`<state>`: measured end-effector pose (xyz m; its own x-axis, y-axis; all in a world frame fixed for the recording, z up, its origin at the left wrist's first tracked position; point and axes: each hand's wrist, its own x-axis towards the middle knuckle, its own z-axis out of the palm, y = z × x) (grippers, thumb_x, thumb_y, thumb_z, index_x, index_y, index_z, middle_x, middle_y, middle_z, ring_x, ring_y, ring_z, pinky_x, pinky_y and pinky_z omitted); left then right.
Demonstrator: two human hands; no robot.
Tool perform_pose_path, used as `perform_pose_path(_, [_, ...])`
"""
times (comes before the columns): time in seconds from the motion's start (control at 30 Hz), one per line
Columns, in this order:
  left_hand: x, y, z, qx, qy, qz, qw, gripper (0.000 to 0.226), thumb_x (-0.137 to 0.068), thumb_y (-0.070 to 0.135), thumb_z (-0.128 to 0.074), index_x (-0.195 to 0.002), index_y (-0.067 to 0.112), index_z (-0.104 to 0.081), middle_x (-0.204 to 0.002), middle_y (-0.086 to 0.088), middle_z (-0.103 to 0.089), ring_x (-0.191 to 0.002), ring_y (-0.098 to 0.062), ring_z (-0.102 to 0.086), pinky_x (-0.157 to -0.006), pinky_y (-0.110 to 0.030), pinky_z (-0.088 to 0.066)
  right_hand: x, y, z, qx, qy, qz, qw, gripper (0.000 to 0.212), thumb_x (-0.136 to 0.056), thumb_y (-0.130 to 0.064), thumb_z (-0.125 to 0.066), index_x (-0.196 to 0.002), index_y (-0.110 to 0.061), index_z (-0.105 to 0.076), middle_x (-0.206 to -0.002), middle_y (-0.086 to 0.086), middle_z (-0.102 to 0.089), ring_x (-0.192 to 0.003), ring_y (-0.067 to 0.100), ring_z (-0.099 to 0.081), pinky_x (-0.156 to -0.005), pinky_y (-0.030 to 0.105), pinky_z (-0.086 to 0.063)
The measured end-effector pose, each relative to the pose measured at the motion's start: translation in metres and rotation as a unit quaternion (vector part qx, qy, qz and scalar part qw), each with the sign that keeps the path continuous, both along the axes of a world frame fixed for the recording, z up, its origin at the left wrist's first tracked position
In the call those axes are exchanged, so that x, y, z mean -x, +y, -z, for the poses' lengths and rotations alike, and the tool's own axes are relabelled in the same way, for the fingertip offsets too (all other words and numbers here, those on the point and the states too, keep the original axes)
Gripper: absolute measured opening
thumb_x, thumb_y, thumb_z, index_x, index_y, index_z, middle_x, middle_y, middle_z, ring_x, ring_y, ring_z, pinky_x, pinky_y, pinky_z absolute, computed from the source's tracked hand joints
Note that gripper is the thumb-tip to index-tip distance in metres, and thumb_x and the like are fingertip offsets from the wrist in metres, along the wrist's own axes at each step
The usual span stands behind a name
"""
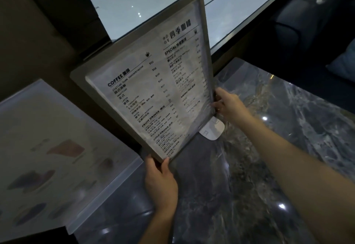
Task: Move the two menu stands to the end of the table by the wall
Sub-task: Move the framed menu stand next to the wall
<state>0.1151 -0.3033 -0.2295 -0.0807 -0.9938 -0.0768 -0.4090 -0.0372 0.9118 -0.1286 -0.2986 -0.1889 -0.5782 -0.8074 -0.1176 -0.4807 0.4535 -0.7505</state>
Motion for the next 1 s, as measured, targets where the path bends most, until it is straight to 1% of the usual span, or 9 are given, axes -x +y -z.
perform_pose_path(0.07, [0.000,0.001,0.002,-0.001,-0.012,-0.018,1.000,0.025,-0.086,0.013,-0.057,-0.106,0.024,-0.047,-0.103,-0.005,-0.063,-0.093,-0.021,-0.056,-0.080,-0.034,-0.043,-0.001,0.000,-0.001,-0.006,0.015,-0.006,1.000,0.015,-0.084,-0.009,-0.055,-0.099,-0.010,-0.052,-0.089,0.014,-0.063,-0.086,0.034,-0.061,-0.082,0.049,-0.050])
perform_pose_path(0.13, [-0.002,0.002,0.003,0.000,-0.022,-0.028,0.999,0.022,-0.087,0.013,-0.056,-0.106,0.017,-0.047,-0.106,-0.011,-0.063,-0.095,-0.024,-0.057,-0.080,-0.035,-0.043,-0.002,0.001,-0.002,-0.004,0.018,-0.020,1.000,0.010,-0.085,-0.010,-0.054,-0.092,-0.015,-0.049,-0.088,0.014,-0.061,-0.086,0.035,-0.059,-0.082,0.050,-0.049])
perform_pose_path(0.27, [-0.009,0.004,0.002,0.005,-0.026,-0.016,1.000,0.017,-0.088,0.014,-0.055,-0.103,0.019,-0.048,-0.102,-0.003,-0.058,-0.093,-0.017,-0.052,-0.078,-0.032,-0.039,-0.008,0.005,-0.002,0.010,0.034,-0.042,0.998,0.014,-0.088,-0.004,-0.049,-0.087,-0.014,-0.040,-0.086,0.011,-0.050,-0.077,0.028,-0.052,-0.074,0.049,-0.048])
perform_pose_path(0.37, [-0.012,0.004,0.002,-0.001,-0.030,-0.012,0.999,0.016,-0.089,0.017,-0.055,-0.103,0.016,-0.049,-0.104,-0.005,-0.060,-0.095,-0.022,-0.055,-0.078,-0.036,-0.043,-0.010,0.006,-0.003,0.006,0.039,-0.043,0.998,0.020,-0.088,-0.006,-0.050,-0.084,-0.019,-0.035,-0.086,0.009,-0.051,-0.077,0.028,-0.052,-0.068,0.041,-0.043])
perform_pose_path(0.53, [-0.016,0.005,0.001,0.007,-0.024,-0.011,1.000,0.015,-0.088,0.016,-0.056,-0.102,0.014,-0.051,-0.102,-0.008,-0.060,-0.094,-0.023,-0.055,-0.078,-0.036,-0.042,-0.011,0.008,-0.004,0.006,0.016,-0.050,0.999,0.018,-0.088,-0.008,-0.052,-0.085,-0.018,-0.037,-0.087,0.012,-0.052,-0.082,0.032,-0.055,-0.075,0.050,-0.047])
perform_pose_path(0.63, [-0.018,0.005,0.000,0.004,-0.021,-0.008,1.000,0.013,-0.088,0.017,-0.055,-0.099,0.020,-0.049,-0.099,-0.002,-0.058,-0.093,-0.020,-0.054,-0.078,-0.034,-0.041,-0.013,0.009,-0.005,0.007,0.015,-0.054,0.998,0.013,-0.088,-0.009,-0.052,-0.088,-0.014,-0.040,-0.090,0.013,-0.055,-0.086,0.034,-0.057,-0.077,0.052,-0.049])
perform_pose_path(0.7, [-0.018,0.004,0.000,0.001,-0.018,-0.002,1.000,0.014,-0.088,0.018,-0.055,-0.096,0.026,-0.046,-0.099,0.001,-0.057,-0.092,-0.018,-0.054,-0.077,-0.033,-0.041,-0.014,0.010,-0.004,0.003,0.025,-0.051,0.998,0.009,-0.088,-0.011,-0.052,-0.093,-0.009,-0.046,-0.092,0.013,-0.058,-0.087,0.033,-0.058,-0.077,0.048,-0.048])
perform_pose_path(0.8, [-0.020,0.004,0.001,-0.003,-0.012,0.008,1.000,0.015,-0.088,0.018,-0.056,-0.097,0.025,-0.047,-0.098,0.001,-0.057,-0.093,-0.018,-0.055,-0.078,-0.034,-0.043,-0.013,0.011,-0.001,-0.007,0.034,-0.051,0.998,0.013,-0.088,-0.012,-0.053,-0.098,-0.004,-0.050,-0.096,0.015,-0.060,-0.089,0.031,-0.058,-0.077,0.042,-0.046])
perform_pose_path(1.0, [-0.020,0.005,0.000,-0.011,-0.015,0.022,1.000,0.015,-0.088,0.018,-0.055,-0.098,0.027,-0.047,-0.100,0.002,-0.058,-0.095,-0.017,-0.055,-0.081,-0.034,-0.043,-0.011,0.013,0.004,-0.046,0.039,-0.070,0.996,0.018,-0.086,-0.010,-0.054,-0.104,-0.006,-0.051,-0.105,0.016,-0.060,-0.096,0.030,-0.054,-0.078,0.038,-0.042])
